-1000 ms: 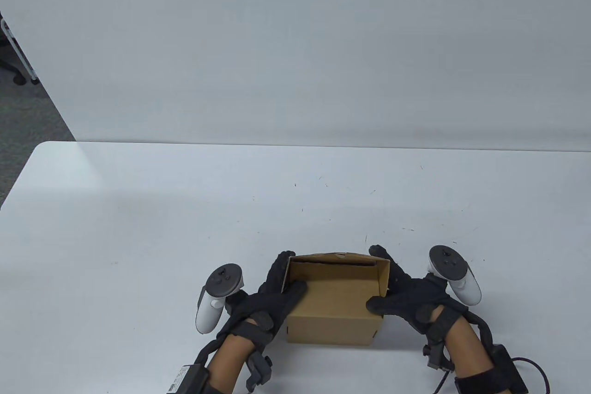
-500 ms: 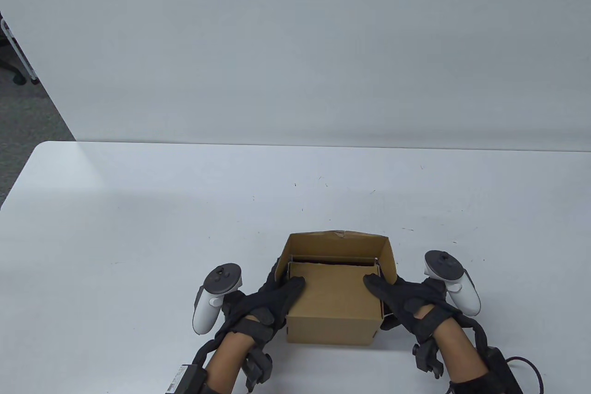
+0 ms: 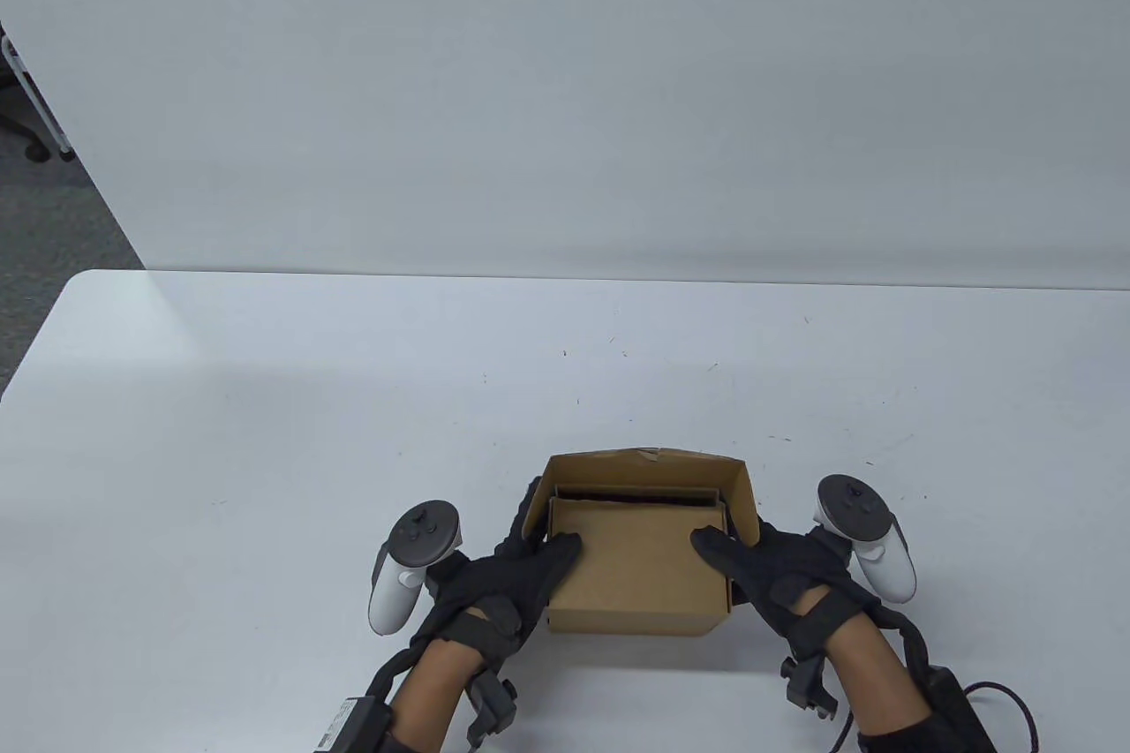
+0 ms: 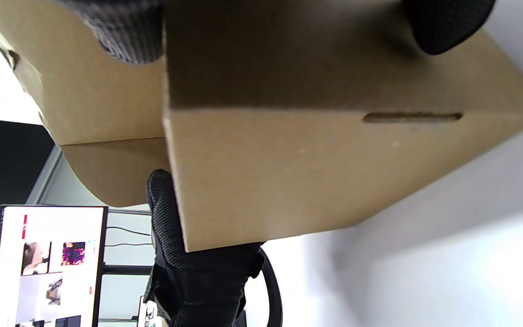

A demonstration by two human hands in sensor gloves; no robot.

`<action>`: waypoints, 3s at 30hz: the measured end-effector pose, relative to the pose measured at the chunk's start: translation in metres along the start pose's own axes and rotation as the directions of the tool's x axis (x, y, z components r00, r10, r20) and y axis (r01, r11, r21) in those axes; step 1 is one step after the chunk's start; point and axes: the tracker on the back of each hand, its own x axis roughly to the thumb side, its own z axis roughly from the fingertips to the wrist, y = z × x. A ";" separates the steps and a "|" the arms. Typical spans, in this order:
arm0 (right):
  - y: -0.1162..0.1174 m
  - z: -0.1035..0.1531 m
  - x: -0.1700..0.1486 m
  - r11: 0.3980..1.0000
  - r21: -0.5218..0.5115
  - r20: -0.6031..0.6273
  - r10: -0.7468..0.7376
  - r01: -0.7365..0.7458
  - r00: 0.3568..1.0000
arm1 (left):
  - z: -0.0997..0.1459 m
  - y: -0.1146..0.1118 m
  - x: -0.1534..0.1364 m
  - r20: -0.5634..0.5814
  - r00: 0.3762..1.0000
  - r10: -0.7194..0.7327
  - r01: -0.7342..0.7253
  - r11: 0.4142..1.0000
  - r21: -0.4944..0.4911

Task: Open four flaps of mailer box and unpack office supplies

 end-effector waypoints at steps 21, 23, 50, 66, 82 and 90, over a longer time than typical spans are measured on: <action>-0.005 -0.002 0.004 0.975 -0.071 0.229 0.223 -0.213 0.947 | 0.002 0.007 0.002 0.141 0.989 -0.038 0.024 0.995 0.102; -0.007 -0.001 0.005 0.981 -0.069 0.229 0.192 -0.180 0.954 | 0.003 0.007 0.003 0.128 0.990 -0.065 0.049 0.991 0.124; -0.012 0.013 0.030 0.953 -0.162 0.251 0.291 -0.256 0.923 | 0.014 0.001 -0.006 -0.198 0.980 -0.036 -0.008 0.976 -0.217; -0.010 0.023 0.045 0.935 -0.141 0.273 0.353 -0.326 0.895 | 0.028 -0.011 -0.027 -0.308 0.947 -0.097 0.002 0.956 -0.293; -0.010 0.026 0.051 0.939 -0.151 0.286 0.341 -0.309 0.896 | 0.030 -0.010 -0.026 -0.304 0.932 -0.196 0.107 0.952 -0.288; -0.010 0.025 0.052 0.940 -0.145 0.294 0.338 -0.308 0.894 | 0.029 -0.006 -0.026 -0.298 0.937 -0.181 0.086 0.949 -0.304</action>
